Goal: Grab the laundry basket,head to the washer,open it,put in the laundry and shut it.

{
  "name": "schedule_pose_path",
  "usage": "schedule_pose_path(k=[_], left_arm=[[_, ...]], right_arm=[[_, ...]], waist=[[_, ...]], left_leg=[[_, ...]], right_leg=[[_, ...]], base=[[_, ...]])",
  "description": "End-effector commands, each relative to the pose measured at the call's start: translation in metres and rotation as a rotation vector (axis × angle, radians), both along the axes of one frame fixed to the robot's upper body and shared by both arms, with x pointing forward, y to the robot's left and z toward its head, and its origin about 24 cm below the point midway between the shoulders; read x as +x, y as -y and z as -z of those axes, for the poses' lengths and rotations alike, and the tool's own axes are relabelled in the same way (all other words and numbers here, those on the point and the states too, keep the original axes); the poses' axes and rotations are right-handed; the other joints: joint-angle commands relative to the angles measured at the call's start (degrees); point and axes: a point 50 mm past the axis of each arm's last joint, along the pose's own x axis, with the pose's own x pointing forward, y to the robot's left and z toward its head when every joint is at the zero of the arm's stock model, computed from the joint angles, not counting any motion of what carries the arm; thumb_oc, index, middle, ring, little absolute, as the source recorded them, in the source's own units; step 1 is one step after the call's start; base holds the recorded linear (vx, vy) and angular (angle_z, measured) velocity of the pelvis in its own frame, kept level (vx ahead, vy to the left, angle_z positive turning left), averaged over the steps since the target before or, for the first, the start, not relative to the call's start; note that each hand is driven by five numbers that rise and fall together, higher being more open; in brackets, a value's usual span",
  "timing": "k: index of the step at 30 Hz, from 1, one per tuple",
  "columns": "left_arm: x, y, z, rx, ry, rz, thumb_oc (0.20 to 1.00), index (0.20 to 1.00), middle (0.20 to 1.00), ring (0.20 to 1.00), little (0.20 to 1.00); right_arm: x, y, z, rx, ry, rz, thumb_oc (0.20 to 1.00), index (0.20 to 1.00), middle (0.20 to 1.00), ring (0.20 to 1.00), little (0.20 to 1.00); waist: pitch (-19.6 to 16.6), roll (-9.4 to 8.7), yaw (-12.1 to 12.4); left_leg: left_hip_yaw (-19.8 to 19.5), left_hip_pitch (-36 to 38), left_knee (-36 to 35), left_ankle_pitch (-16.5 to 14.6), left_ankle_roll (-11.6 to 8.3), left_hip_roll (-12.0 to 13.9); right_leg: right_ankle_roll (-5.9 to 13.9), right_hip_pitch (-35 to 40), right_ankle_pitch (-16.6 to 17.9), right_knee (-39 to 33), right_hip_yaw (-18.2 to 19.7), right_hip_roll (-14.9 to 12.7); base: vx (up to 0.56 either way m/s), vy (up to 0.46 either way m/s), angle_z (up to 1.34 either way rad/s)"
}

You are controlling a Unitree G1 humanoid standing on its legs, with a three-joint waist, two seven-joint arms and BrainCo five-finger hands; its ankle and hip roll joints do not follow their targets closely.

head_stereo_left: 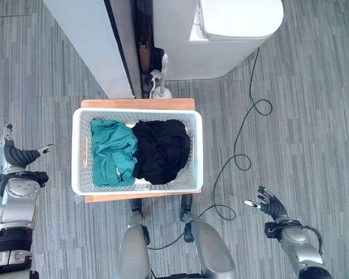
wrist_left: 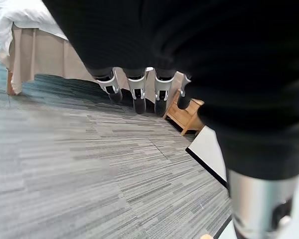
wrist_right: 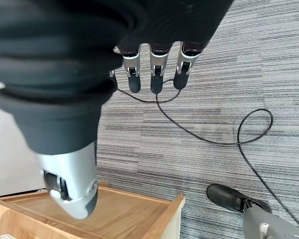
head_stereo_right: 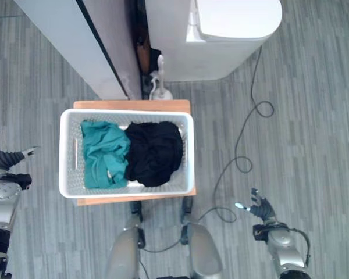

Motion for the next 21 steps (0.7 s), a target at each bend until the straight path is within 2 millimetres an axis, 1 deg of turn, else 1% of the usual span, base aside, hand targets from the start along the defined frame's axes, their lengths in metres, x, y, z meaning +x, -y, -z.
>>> schedule_pose_path(k=[1, 2, 5, 10, 15, 16, 20, 21], left_arm=[[0.008, -0.005, -0.013, 0.083, 0.004, -0.028, 1.0, 1.0, 1.0, 1.0, 1.0], [0.008, -0.004, -0.013, 0.084, 0.004, -0.027, 1.0, 1.0, 1.0, 1.0, 1.0], [0.02, -0.001, -0.021, 0.107, 0.01, -0.02, 1.0, 1.0, 1.0, 1.0, 1.0], [0.023, -0.002, -0.023, 0.125, 0.001, -0.038, 1.0, 1.0, 1.0, 1.0, 1.0], [0.024, -0.004, -0.016, 0.115, -0.022, -0.053, 1.0, 1.0, 1.0, 1.0, 1.0], [0.023, -0.006, -0.011, 0.108, -0.04, -0.067, 1.0, 1.0, 1.0, 1.0, 1.0], [0.021, -0.009, -0.004, 0.095, -0.068, -0.083, 1.0, 1.0, 1.0, 1.0, 1.0], [0.02, -0.009, 0.002, 0.087, -0.085, -0.084, 1.0, 1.0, 1.0, 1.0, 1.0]], right_arm=[[-0.009, 0.01, -0.007, -0.02, 0.04, 0.034, 1.0, 1.0, 1.0, 1.0, 1.0], [-0.009, 0.01, -0.007, -0.02, 0.04, 0.035, 1.0, 1.0, 1.0, 1.0, 1.0], [-0.006, 0.008, -0.01, -0.02, 0.059, 0.03, 1.0, 1.0, 1.0, 1.0, 1.0], [-0.005, 0.007, -0.011, -0.024, 0.067, 0.027, 1.0, 1.0, 1.0, 1.0, 1.0], [-0.004, 0.007, -0.013, -0.024, 0.082, 0.034, 1.0, 1.0, 1.0, 1.0, 1.0], [-0.004, 0.007, -0.014, -0.023, 0.089, 0.033, 1.0, 1.0, 1.0, 1.0, 1.0], [-0.002, 0.006, -0.017, -0.023, 0.104, 0.026, 1.0, 1.0, 1.0, 1.0, 1.0], [-0.002, 0.007, -0.02, -0.029, 0.116, 0.023, 1.0, 1.0, 1.0, 1.0, 1.0]], waist=[[-1.73, -1.12, -0.49], [-1.7, -1.12, -0.44], [-1.3, -1.42, -0.75], [-0.99, -1.65, -0.97], [-0.59, -1.82, -1.22], [-0.47, -1.8, -1.37], [-0.38, -1.99, -1.5], [-0.43, -2.08, -1.65]], left_leg=[[-2.18, -1.84, 3.9, -3.84, -2.12, 4.64], [-2.18, -1.86, 3.92, -3.84, -2.12, 4.64], [-2.26, -2.12, 4.04, -3.82, -2.16, 4.77], [-2.22, -2.47, 4.27, -3.84, -2.2, 4.83], [-2.2, -3.09, 4.67, -3.84, -2.26, 4.93], [-2.2, -3.42, 4.98, -3.93, -2.29, 5.0], [-2.19, -4.13, 5.84, -4.16, -2.28, 5.03], [-2.21, -4.33, 6.14, -4.25, -2.29, 5.05]], right_leg=[[3.43, -2.96, 0.16, 1.18, -0.77, -6.87], [3.43, -2.98, 0.16, 1.18, -0.77, -6.87], [3.48, -3.24, 0.25, 1.19, -0.78, -6.79], [3.48, -3.56, 0.28, 1.29, -0.66, -6.7], [3.48, -4.09, 0.44, 1.27, -0.47, -6.65], [3.47, -4.41, 0.59, 1.32, -0.35, -6.59], [3.43, -4.76, 0.74, 1.29, -0.1, -6.37], [3.46, -4.93, 0.77, 1.29, -0.05, -6.31]], base=[[0.0, 0.0, 0.0], [0.0, 0.0, 0.0], [0.0, 0.0, 0.0], [0.0, 0.0, 0.0], [0.0, 0.0, 0.0], [0.0, 0.0, 0.0], [0.0, -0.011, -0.07], [0.01, -0.001, -0.08]])
